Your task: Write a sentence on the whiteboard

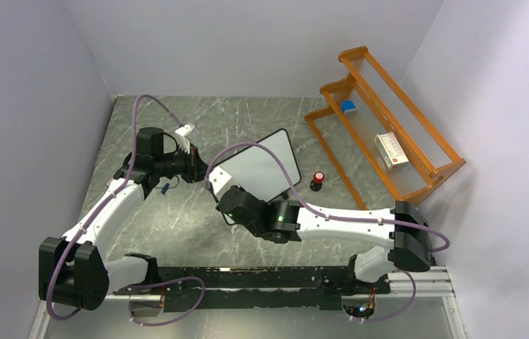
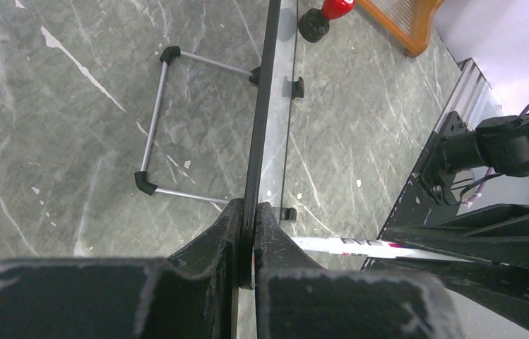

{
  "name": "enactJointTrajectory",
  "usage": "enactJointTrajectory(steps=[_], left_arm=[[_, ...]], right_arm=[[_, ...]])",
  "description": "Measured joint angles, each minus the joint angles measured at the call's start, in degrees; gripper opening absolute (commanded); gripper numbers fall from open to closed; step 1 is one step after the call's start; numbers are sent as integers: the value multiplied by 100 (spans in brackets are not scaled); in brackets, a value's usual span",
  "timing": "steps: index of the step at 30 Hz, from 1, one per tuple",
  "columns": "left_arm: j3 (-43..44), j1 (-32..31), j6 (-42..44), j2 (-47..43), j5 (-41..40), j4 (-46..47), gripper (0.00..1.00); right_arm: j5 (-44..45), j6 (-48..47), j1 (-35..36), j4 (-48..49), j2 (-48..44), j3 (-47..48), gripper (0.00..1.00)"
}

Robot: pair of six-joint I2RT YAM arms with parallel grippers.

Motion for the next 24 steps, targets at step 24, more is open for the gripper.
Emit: enactJointTrajectory(steps=[24], left_arm=[[0, 0, 0, 0, 2, 0, 5]], right_arm=[[444, -168, -37, 520, -177, -7, 0]])
